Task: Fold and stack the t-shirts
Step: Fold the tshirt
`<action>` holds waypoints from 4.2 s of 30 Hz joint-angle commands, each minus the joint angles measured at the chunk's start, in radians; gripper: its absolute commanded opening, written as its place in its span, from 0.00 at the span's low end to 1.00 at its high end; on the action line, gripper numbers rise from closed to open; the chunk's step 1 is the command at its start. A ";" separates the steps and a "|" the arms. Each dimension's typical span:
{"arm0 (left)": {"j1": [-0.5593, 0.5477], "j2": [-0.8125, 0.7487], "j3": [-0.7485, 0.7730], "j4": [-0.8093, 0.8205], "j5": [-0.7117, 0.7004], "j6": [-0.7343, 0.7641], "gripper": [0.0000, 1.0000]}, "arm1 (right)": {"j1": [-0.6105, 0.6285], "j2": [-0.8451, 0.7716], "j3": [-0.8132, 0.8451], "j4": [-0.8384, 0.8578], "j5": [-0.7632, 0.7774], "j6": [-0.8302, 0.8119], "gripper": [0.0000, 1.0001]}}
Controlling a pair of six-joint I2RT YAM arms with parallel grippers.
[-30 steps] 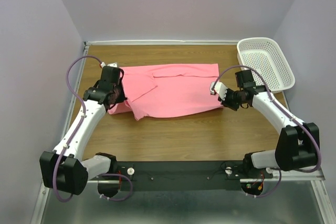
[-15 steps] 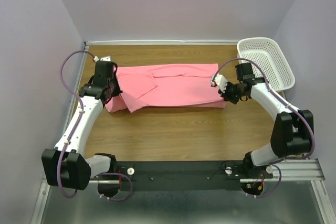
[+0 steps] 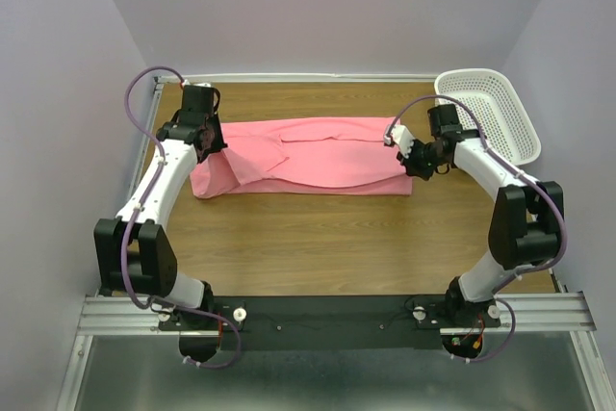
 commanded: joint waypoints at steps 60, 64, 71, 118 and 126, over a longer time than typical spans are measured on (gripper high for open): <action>0.020 0.361 0.365 -0.085 -0.039 0.111 0.00 | -0.006 0.341 0.298 0.108 0.072 0.245 0.03; 0.020 0.368 0.376 -0.089 -0.039 0.114 0.00 | -0.008 0.349 0.308 0.118 0.097 0.270 0.03; 0.021 0.368 0.379 -0.097 -0.042 0.115 0.00 | -0.006 0.363 0.311 0.122 0.126 0.284 0.03; 0.001 0.535 0.584 -0.183 -0.016 0.146 0.00 | -0.028 0.239 0.246 0.162 0.033 0.370 0.51; -0.023 0.613 0.669 -0.212 -0.023 0.168 0.00 | -0.033 0.231 0.236 0.165 0.014 0.370 0.51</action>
